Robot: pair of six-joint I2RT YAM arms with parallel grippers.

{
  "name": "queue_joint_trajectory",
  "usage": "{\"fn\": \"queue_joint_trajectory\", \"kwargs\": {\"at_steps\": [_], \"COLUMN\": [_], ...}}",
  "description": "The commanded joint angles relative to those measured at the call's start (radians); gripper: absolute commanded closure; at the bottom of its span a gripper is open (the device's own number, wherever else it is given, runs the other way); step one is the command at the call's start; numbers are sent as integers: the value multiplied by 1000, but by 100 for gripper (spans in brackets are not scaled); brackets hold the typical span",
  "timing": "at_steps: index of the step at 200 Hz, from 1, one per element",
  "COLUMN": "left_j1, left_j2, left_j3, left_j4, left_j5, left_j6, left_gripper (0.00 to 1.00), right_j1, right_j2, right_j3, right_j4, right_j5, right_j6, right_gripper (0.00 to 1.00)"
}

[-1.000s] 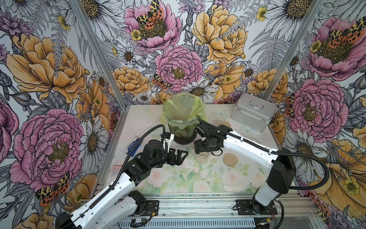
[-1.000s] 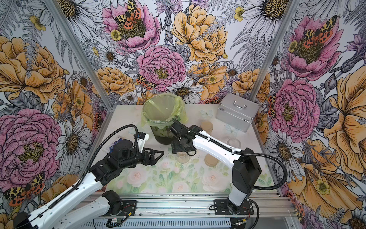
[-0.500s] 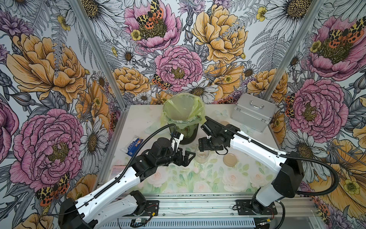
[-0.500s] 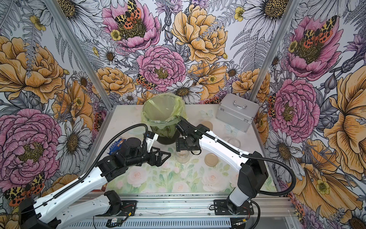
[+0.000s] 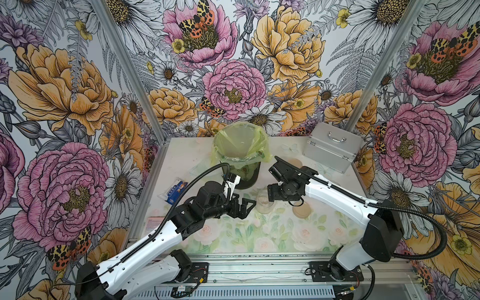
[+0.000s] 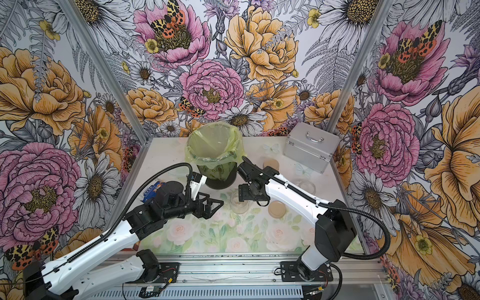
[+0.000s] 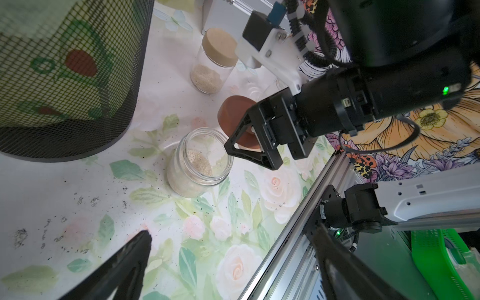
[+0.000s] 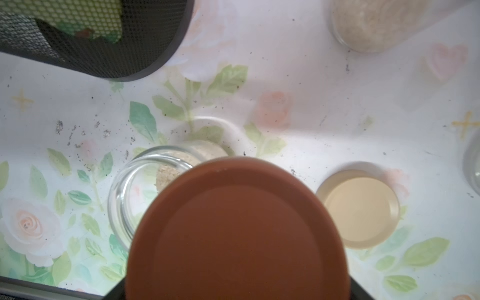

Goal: Empty moldy rice from jars
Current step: Open the lid of the jar, then place the lid at the center of the board.

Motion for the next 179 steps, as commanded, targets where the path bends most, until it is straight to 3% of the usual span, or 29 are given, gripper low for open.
{"fn": "queue_joint_trajectory", "kwargs": {"at_steps": [1,87,179], "left_j1": [-23,-129,-149], "left_j2": [31,196,204], "left_j3": [-2,47,45], "left_j4": [34,129,137], "left_j5": [-10,-27,-21], "left_j6": [37,40,14], "left_gripper": [1,1,1], "right_j1": [-32,-174,-190], "right_j2": [-56,-5,164], "right_j3": [-9,-92,-163], "right_j4": [15,126,309], "right_j5": [30,-12,-57], "right_j6": [4,-34,-33], "right_gripper": [18,18,13]}}
